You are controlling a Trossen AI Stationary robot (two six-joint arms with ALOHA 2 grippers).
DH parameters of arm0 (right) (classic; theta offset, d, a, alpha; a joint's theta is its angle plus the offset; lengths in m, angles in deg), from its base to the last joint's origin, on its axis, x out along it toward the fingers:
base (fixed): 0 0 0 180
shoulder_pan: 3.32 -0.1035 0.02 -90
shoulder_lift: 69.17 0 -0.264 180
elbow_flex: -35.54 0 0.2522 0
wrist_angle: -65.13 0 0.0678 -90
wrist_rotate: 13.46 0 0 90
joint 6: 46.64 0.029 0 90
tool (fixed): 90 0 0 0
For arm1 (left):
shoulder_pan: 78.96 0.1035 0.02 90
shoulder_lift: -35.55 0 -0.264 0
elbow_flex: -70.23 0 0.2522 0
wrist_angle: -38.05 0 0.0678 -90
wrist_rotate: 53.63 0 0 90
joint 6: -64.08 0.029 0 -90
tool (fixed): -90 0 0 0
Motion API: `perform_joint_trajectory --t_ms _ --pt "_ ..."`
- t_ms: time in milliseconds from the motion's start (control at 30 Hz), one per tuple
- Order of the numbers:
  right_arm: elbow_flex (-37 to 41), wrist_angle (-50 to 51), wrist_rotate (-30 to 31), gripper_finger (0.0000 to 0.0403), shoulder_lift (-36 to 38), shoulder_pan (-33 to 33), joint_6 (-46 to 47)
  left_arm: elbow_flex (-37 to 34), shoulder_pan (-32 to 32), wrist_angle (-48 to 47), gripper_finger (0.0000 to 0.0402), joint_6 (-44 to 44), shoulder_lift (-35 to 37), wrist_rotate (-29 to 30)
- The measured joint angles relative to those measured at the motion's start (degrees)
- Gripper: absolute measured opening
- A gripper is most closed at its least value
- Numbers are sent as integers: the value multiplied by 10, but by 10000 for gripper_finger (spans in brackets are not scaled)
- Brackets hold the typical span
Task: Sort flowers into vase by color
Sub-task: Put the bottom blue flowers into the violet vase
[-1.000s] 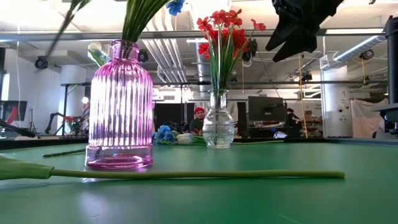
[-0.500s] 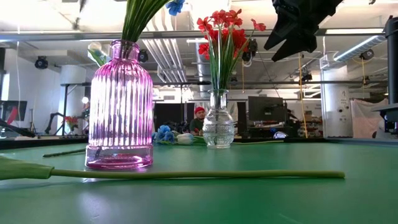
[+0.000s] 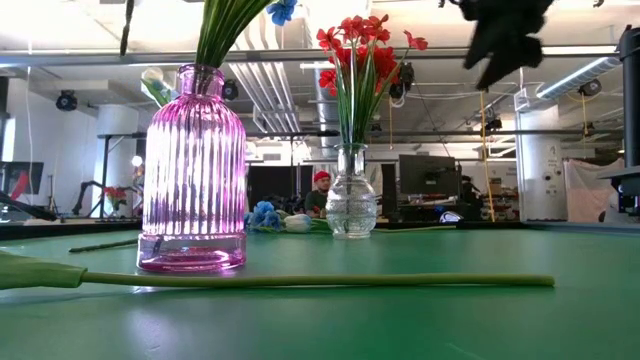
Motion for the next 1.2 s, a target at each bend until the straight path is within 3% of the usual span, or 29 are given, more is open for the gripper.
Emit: perform_joint_trajectory --t_ms 133,267,367,667,1200 --pt "-23 89 -9 292 7 -17 51 -88 -2 179 0 19 25 -19" --pt "-6 80 -9 292 27 -47 86 -193 -8 392 0 79 39 -21" --pt "15 62 -8 292 40 -66 115 -249 -7 491 0 107 54 -19" --pt "52 25 1 292 48 -89 164 -306 -7 565 0 96 73 -19" --pt "57 13 13 292 40 -89 173 -308 21 630 0 121 13 -19"
